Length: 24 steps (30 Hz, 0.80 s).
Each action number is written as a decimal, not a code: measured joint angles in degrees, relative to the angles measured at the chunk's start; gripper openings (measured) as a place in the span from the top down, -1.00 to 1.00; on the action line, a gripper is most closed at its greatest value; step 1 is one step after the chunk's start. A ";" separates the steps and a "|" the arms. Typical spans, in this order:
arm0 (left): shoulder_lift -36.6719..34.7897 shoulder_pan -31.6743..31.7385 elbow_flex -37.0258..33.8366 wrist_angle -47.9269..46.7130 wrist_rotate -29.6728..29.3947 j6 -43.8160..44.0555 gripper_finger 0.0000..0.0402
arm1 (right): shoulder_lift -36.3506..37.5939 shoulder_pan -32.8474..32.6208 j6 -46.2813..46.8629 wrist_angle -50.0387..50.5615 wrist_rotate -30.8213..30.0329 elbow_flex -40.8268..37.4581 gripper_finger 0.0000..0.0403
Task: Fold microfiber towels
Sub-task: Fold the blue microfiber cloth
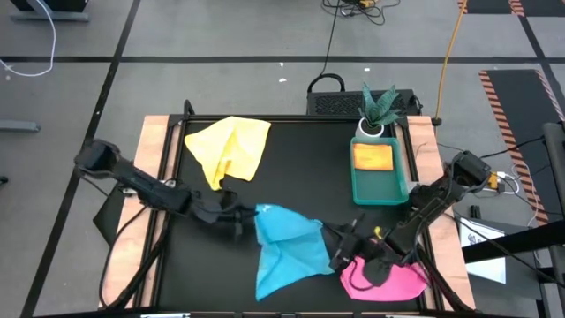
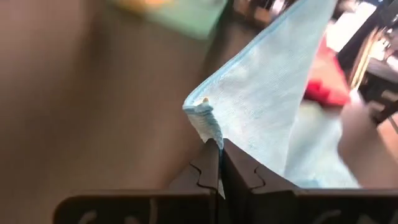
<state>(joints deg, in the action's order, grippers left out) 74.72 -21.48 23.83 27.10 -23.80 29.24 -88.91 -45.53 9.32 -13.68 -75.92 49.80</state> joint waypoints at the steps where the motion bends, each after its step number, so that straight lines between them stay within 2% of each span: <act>1: -2.42 -0.08 0.00 0.16 -0.44 -2.75 0.96 | 0.25 -0.91 -3.27 -2.63 -1.18 0.00 1.00; 5: -12.02 -1.29 0.00 1.24 -0.71 -11.98 0.97 | 0.88 -3.78 -16.79 -17.85 -2.17 0.00 1.00; 8: -17.14 -2.70 0.00 1.55 1.26 -16.65 0.94 | 0.91 -5.06 -22.39 -25.43 -1.97 0.01 1.00; 10: -19.15 -3.62 0.00 0.76 2.92 -19.54 0.95 | 0.91 -5.27 -23.39 -26.07 -2.20 0.02 1.00; 12: -19.85 -4.22 0.00 -0.69 2.52 -21.07 0.98 | 0.91 -5.06 -23.55 -25.94 -4.90 0.02 1.00; 15: -19.66 -4.59 0.00 -4.00 -2.66 -20.52 0.96 | 0.97 -4.33 -24.05 -25.47 -13.42 0.02 1.00; 16: -19.50 -4.67 0.00 -4.58 -3.81 -20.05 0.95 | 0.97 -4.01 -25.02 -25.15 -14.14 0.00 1.00; 19: -19.06 -5.10 0.00 -4.75 -3.51 -19.06 0.92 | 1.17 -3.97 -29.51 -27.81 -12.17 0.00 1.00; 24: -19.13 -8.02 0.00 2.66 3.72 -18.67 0.98 | 1.26 -6.48 -31.41 -28.92 -6.67 0.04 1.00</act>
<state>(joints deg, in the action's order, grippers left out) 55.59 -29.49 23.83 29.76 -20.09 10.58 -87.66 -52.01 -22.08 -42.60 -82.59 49.84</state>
